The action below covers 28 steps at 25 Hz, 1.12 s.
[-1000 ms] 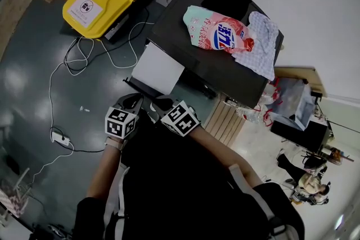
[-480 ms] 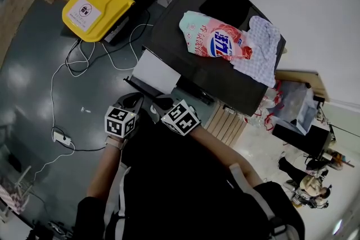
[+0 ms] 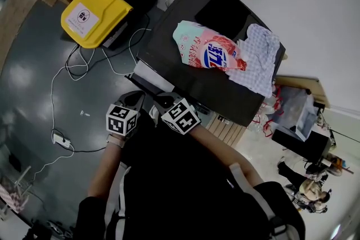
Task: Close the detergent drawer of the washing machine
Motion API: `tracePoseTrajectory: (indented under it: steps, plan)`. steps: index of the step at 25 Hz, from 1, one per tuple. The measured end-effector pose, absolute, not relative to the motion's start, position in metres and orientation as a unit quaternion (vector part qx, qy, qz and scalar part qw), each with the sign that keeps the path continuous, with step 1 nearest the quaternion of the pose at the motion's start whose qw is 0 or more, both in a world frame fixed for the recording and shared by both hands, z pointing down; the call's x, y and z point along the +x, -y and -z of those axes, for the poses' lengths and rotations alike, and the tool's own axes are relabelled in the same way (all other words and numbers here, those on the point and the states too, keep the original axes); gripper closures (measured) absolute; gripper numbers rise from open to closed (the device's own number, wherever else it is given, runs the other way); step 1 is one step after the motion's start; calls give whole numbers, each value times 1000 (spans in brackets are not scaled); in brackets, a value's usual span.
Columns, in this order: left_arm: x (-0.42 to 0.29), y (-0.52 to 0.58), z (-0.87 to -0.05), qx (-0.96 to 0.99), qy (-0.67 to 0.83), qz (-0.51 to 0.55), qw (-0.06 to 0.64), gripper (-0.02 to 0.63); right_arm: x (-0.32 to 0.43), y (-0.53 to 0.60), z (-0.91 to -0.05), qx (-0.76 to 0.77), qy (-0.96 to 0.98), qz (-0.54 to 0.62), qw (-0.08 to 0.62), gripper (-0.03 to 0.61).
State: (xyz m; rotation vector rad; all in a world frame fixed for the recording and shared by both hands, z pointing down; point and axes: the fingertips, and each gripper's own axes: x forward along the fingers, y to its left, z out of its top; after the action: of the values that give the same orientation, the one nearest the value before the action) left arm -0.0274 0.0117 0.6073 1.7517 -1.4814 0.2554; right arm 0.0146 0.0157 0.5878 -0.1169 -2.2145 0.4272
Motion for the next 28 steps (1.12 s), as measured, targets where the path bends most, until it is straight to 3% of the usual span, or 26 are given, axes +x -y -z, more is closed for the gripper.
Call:
tracePoseTrajectory:
  steps: [19, 28]
  plan:
    - [-29, 20, -605, 754, 508, -117, 399, 601, 6, 20, -585, 22, 879, -185, 439, 518]
    - [-51, 20, -607, 793, 437, -147, 398, 603, 14, 31, -586, 142, 855, -223, 445, 416]
